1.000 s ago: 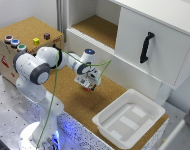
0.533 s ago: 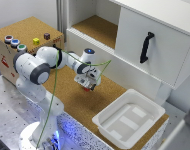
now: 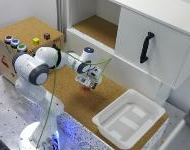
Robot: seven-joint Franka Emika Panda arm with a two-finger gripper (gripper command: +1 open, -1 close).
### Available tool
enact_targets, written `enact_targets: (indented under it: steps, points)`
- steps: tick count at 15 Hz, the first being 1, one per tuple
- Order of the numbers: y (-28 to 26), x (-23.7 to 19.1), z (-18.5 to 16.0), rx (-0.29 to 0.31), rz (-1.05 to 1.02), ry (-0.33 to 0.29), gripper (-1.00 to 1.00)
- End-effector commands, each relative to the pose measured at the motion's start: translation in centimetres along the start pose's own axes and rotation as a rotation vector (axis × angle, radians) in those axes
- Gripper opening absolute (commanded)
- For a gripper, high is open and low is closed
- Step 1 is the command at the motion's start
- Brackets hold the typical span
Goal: Place the pink block on the table
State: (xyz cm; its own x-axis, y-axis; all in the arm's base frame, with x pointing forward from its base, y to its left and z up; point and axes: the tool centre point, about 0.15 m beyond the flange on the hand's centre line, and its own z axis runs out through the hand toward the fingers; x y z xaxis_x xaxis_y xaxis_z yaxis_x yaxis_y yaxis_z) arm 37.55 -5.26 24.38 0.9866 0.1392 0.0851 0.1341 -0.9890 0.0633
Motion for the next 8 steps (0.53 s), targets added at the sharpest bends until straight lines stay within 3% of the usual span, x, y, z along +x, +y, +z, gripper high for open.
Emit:
enact_targets:
  steps: [1, 2, 3, 8]
  points:
    - [4.8, -0.4, 1.5, 0.073, 0.0, -0.055, 1.0]
    - [4.9, -0.3, 2.2, 0.079, 0.0, -0.067, 1.0]
    - [5.0, -0.1, 2.6, 0.082, 0.003, -0.065, -1.0]
    - [3.3, 0.6, 3.9, 0.104, -0.032, -0.049, -1.0]
